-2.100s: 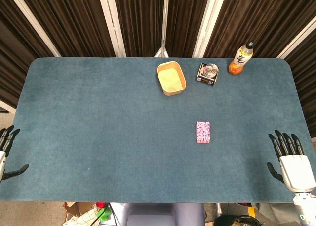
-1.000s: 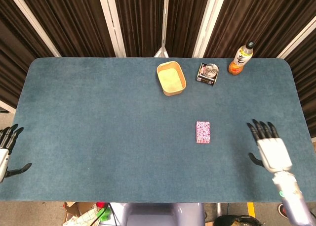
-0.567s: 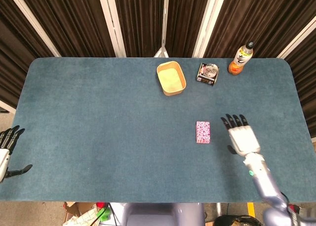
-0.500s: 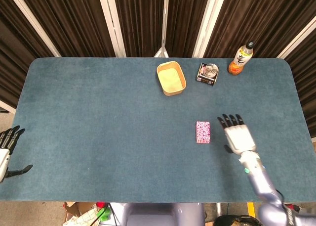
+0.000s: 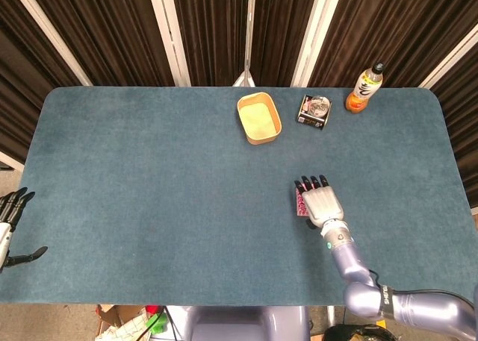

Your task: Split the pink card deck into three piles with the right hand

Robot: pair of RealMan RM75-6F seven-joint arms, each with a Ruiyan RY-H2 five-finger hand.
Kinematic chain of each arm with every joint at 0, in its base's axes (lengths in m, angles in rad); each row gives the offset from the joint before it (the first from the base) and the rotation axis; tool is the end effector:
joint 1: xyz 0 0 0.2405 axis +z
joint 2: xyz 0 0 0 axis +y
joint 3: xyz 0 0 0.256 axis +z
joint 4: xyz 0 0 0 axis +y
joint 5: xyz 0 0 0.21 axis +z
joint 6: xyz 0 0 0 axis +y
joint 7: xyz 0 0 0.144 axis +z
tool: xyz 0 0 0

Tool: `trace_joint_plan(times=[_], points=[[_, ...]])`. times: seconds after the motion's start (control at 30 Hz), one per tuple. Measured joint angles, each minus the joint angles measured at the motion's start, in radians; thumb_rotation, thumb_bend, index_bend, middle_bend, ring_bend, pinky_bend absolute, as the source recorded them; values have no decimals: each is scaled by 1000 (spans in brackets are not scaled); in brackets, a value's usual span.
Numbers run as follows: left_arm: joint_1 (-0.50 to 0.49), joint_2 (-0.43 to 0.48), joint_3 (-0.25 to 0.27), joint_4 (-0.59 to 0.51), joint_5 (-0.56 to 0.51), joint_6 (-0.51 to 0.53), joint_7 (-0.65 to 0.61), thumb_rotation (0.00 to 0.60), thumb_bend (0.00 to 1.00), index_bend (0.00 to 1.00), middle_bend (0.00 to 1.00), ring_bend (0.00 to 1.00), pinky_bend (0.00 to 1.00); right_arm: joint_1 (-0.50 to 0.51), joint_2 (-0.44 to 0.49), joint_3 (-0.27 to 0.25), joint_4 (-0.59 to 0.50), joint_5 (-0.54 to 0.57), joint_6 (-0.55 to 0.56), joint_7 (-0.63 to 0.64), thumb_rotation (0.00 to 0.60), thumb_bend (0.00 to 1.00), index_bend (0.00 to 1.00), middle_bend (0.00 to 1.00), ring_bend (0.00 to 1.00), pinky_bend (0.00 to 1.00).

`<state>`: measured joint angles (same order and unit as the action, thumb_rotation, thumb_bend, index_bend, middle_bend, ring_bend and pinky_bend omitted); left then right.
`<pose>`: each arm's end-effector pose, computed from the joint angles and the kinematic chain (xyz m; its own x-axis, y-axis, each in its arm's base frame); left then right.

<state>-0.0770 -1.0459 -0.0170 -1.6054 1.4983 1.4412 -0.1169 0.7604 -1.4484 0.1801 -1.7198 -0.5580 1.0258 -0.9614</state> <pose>-0.3248 0.1718 0.1741 0.3607 0.0754 0.9296 0.9318 0.0128 -0.3626 -0.1719 -0.3255 0.0008 0.6506 -0.4126 0.6375 -0.7493 -0.2120 0.6274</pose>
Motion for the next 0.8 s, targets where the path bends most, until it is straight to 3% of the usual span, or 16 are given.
trace_joint_plan(times=[0.8], points=[[-6,8,6,-1,8,-9,-27,600,0,0,0,0,0,67,-58,-49,125,100,2,29,600,299,0,75,0,0]])
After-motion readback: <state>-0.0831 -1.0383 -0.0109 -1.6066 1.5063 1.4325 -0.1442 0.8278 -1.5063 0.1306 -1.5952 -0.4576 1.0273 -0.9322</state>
